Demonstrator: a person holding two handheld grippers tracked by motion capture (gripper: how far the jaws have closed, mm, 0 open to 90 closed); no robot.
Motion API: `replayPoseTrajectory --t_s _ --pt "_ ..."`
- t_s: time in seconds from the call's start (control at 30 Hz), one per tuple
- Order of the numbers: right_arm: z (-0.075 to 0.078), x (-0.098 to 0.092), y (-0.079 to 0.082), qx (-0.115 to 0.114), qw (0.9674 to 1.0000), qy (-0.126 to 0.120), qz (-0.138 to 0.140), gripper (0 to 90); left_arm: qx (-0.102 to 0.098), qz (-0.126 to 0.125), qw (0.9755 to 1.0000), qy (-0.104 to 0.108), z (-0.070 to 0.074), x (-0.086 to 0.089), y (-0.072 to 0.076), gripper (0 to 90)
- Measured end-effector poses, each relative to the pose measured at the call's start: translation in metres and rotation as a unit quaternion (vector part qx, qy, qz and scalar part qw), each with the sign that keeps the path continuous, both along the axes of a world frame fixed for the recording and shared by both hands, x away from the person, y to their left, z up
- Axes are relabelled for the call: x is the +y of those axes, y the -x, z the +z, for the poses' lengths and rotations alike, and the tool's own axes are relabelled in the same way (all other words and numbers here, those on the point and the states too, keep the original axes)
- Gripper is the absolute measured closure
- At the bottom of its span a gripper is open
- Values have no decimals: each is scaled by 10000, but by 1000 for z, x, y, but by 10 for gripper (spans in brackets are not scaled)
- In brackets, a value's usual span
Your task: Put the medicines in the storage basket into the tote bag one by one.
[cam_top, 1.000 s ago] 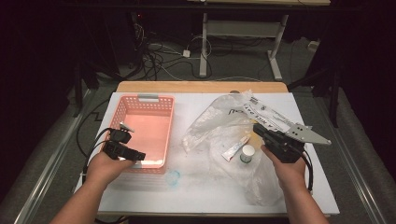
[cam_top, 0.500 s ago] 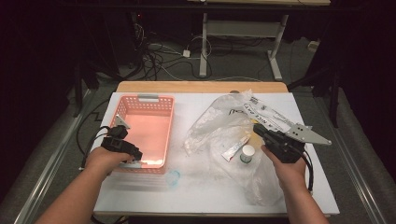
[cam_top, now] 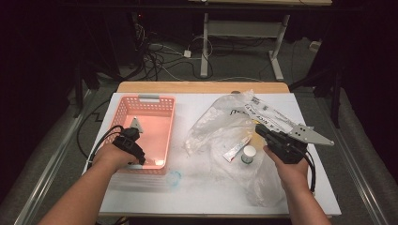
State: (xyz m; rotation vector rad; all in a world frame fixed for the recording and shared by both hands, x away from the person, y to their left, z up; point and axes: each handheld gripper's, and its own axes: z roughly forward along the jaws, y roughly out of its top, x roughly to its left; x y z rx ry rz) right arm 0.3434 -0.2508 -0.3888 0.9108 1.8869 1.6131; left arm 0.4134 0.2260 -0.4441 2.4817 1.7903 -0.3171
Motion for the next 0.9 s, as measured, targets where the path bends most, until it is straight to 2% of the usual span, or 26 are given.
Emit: replayPoseTrajectory --t_s 0.2,0.27,0.4,0.53,0.7,0.8,0.9 --pt "-2 0 -2 8 10000 28 21 900 -127 -197 9997 11 1 -2 2 541" --pt "-2 0 -1 11 10000 21 14 900 -242 -264 9994 33 2 -2 4 546" --pt "-2 1 -1 14 10000 30 22 900 -472 -215 9984 226 6 2 9 561" --pt "-2 2 -1 21 10000 41 30 900 -835 -249 9955 377 11 2 15 573" --pt "-2 2 -1 2 10000 63 28 900 -1293 -171 9897 591 15 6 22 577" --pt "-2 2 -1 1 10000 61 30 900 -1621 -148 9836 774 18 6 28 578" --pt "-2 2 -1 8 10000 76 27 900 -1974 -194 9759 910 21 4 35 579"
